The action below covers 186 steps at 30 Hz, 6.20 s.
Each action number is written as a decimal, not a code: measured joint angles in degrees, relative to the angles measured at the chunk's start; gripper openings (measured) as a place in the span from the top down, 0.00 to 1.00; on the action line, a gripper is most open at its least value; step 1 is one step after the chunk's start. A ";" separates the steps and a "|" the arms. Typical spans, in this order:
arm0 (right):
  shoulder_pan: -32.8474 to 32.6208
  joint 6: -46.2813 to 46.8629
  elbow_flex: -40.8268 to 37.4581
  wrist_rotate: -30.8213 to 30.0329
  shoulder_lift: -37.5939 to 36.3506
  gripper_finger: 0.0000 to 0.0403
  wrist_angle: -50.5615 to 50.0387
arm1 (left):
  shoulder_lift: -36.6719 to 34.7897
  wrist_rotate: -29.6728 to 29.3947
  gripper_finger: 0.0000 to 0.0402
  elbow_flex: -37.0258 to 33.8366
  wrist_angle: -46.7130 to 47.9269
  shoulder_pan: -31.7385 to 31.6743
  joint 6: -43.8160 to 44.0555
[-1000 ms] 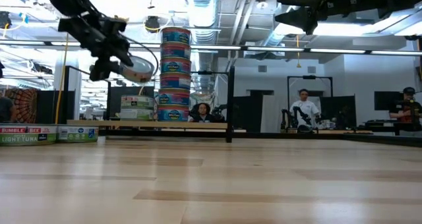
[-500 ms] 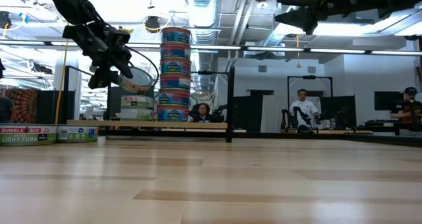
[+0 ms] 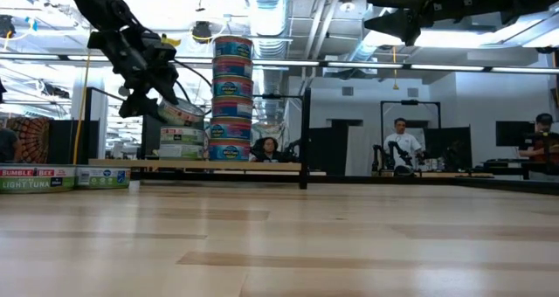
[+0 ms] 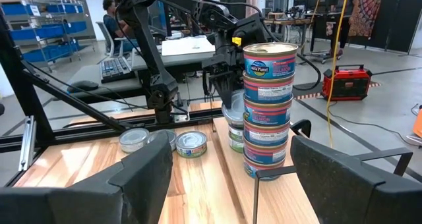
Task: Stack canned seafood by type on shelf
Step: Stack the green tuna can on top of the green tuna cans on the shelf
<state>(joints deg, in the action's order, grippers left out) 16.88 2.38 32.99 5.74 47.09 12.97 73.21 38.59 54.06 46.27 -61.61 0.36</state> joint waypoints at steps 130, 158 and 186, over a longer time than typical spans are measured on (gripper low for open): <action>-13.41 6.29 -1.40 -5.84 0.15 0.18 3.17 | 17.70 -90.92 0.52 8.33 -15.06 91.11 6.42; -36.52 8.15 17.64 -25.54 51.34 0.18 8.66 | -2.47 -74.19 0.52 -21.46 -71.99 89.94 14.24; -28.40 0.56 36.11 -22.27 74.05 0.18 7.57 | -12.58 -78.32 0.52 -21.44 -49.48 88.99 14.88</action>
<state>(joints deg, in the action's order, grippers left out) -11.51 2.95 69.11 -16.53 121.14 20.54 60.63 -39.73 32.62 -3.22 27.38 15.25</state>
